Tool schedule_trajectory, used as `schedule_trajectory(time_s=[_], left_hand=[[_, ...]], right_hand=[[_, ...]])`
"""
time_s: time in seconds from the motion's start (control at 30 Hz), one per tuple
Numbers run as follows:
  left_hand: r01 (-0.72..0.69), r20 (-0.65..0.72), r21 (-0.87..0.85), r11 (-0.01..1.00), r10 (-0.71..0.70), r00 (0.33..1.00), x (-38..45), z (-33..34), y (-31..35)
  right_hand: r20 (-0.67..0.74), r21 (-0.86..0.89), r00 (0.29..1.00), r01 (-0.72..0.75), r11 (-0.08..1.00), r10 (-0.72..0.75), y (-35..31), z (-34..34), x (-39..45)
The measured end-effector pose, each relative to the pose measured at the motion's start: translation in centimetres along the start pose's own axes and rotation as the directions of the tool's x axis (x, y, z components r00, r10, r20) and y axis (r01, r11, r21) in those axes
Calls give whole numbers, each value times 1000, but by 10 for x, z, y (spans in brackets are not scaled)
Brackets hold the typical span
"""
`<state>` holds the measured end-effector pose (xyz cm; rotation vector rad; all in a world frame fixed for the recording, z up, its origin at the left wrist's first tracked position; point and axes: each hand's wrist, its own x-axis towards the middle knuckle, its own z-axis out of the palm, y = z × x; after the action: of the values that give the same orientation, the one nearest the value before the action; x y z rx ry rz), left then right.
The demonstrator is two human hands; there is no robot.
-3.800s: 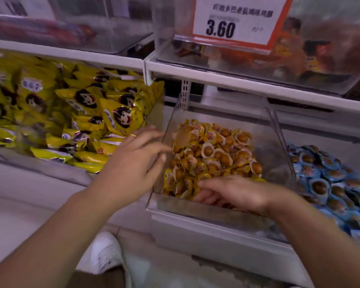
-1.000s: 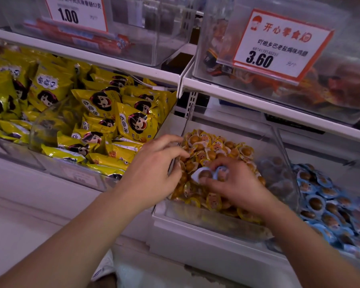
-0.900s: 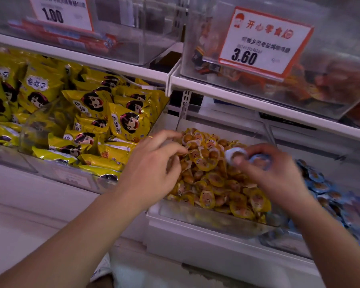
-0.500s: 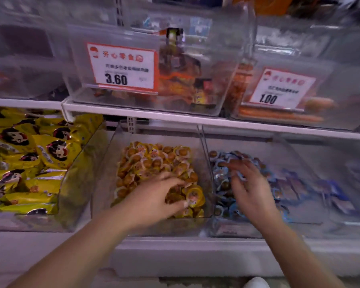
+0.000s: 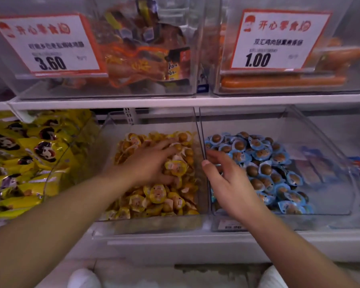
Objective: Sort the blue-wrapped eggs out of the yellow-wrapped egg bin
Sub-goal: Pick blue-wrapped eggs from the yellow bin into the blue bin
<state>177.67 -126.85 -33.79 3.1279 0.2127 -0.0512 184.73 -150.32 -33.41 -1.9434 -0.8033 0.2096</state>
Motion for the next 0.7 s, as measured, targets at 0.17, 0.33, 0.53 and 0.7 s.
schedule_trajectory(time_s=[0.17,0.33,0.53,0.7], left_hand=[[53,-35,9,999,-52,998,0,-10,-38],[8,-43,52,999,-5,999,-21,-30,-5],[-386,180,-106,916,399,899,-29,-1,62],[-540,275,284,793,472,838,-26,10,35]], right_hand=[[12,22,1000,-26,999,26,-5,-2,1],[8,-2,1000,-29,1000,29,-7,-2,-2],[-4,-18,1000,-30,999,30,-10,-4,-2],[9,-28,999,-38,999,38,-6,-6,-4]])
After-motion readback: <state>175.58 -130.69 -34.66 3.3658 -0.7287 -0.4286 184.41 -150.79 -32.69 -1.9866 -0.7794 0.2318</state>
